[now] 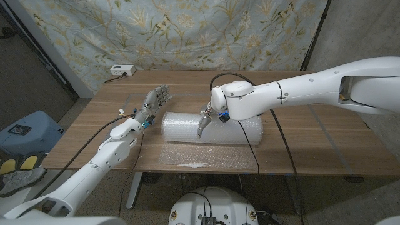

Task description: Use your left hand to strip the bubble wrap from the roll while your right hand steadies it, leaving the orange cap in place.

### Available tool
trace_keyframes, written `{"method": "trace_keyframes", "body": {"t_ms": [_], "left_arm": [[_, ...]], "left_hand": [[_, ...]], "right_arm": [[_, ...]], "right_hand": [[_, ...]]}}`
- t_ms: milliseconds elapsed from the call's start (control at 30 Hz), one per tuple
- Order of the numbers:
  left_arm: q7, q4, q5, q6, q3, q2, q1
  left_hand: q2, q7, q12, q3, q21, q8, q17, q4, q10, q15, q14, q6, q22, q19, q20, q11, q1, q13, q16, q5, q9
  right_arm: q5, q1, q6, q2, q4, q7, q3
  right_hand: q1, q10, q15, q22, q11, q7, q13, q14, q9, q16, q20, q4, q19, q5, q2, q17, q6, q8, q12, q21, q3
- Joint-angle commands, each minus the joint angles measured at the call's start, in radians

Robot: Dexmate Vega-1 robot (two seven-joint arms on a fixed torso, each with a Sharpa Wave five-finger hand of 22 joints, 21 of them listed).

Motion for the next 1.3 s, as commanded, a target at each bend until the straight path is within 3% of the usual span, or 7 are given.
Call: {"method": "trace_keyframes", "body": {"t_ms": [33, 267, 467, 900, 1300], "left_arm": [[0.018, -0.016, 0.004, 0.007, 0.003, 0.0, 0.009], [0.017, -0.017, 0.002, 0.01, 0.007, -0.004, 0.007], [0.02, -0.018, 0.004, 0.013, 0.012, -0.008, 0.005], [0.016, -0.011, -0.001, 0.016, 0.015, -0.015, -0.002], [0.013, -0.002, -0.016, 0.026, 0.011, -0.019, -0.002]], "left_hand": [[0.005, 0.0, 0.005, 0.008, -0.004, 0.002, 0.004, -0.002, 0.011, 0.006, 0.008, 0.006, 0.005, 0.008, 0.001, 0.003, 0.002, 0.002, 0.006, 0.005, 0.006], [0.007, 0.001, 0.01, 0.011, -0.007, 0.002, 0.004, -0.003, 0.025, 0.007, 0.013, 0.012, 0.005, 0.012, 0.002, 0.004, 0.005, 0.002, 0.006, 0.006, 0.006], [0.006, 0.0, 0.017, 0.014, -0.008, 0.004, 0.004, -0.004, 0.044, 0.009, 0.026, 0.021, 0.005, 0.021, 0.006, 0.003, 0.006, 0.003, 0.009, 0.007, 0.006], [0.006, -0.002, 0.027, 0.022, -0.012, 0.008, 0.005, -0.004, 0.077, 0.012, 0.045, 0.043, 0.005, 0.032, 0.011, 0.005, 0.008, 0.004, 0.013, 0.009, 0.007], [0.004, -0.001, 0.031, 0.028, -0.015, 0.009, 0.005, -0.005, 0.094, 0.013, 0.06, 0.054, 0.005, 0.041, 0.015, 0.005, 0.009, 0.005, 0.014, 0.01, 0.007]], "right_arm": [[-0.04, 0.008, 0.0, 0.005, 0.002, 0.009, -0.026], [-0.08, 0.011, -0.011, -0.004, -0.018, -0.013, -0.049], [-0.095, 0.007, -0.016, -0.021, -0.038, -0.024, -0.047], [-0.116, 0.004, -0.024, -0.043, -0.062, -0.032, -0.044], [-0.111, 0.001, 0.004, -0.068, -0.073, 0.006, -0.019]], "right_hand": [[0.005, -0.193, -0.042, 0.005, 0.002, 0.009, 0.039, -0.018, 0.008, 0.026, -0.044, 0.003, 0.019, 0.012, 0.02, 0.025, -0.325, 0.007, 0.029, 0.006, -0.014], [0.012, -0.177, -0.102, 0.007, -0.011, 0.007, 0.101, 0.03, 0.014, 0.059, -0.096, 0.008, 0.051, 0.016, 0.04, 0.069, -0.313, 0.008, 0.078, 0.011, -0.028], [0.03, -0.144, -0.147, 0.008, -0.041, 0.012, 0.169, 0.088, 0.019, 0.093, -0.127, 0.007, 0.116, 0.017, 0.057, 0.117, -0.276, 0.016, 0.143, 0.025, -0.04], [0.054, -0.125, -0.176, 0.008, -0.054, 0.016, 0.225, 0.128, 0.021, 0.113, -0.153, -0.001, 0.162, 0.016, 0.063, 0.156, -0.242, 0.019, 0.196, 0.029, -0.053], [0.066, -0.119, -0.181, 0.008, -0.061, 0.015, 0.256, 0.141, 0.021, 0.118, -0.158, -0.004, 0.181, 0.015, 0.067, 0.178, -0.218, 0.02, 0.224, 0.027, -0.063]]}}
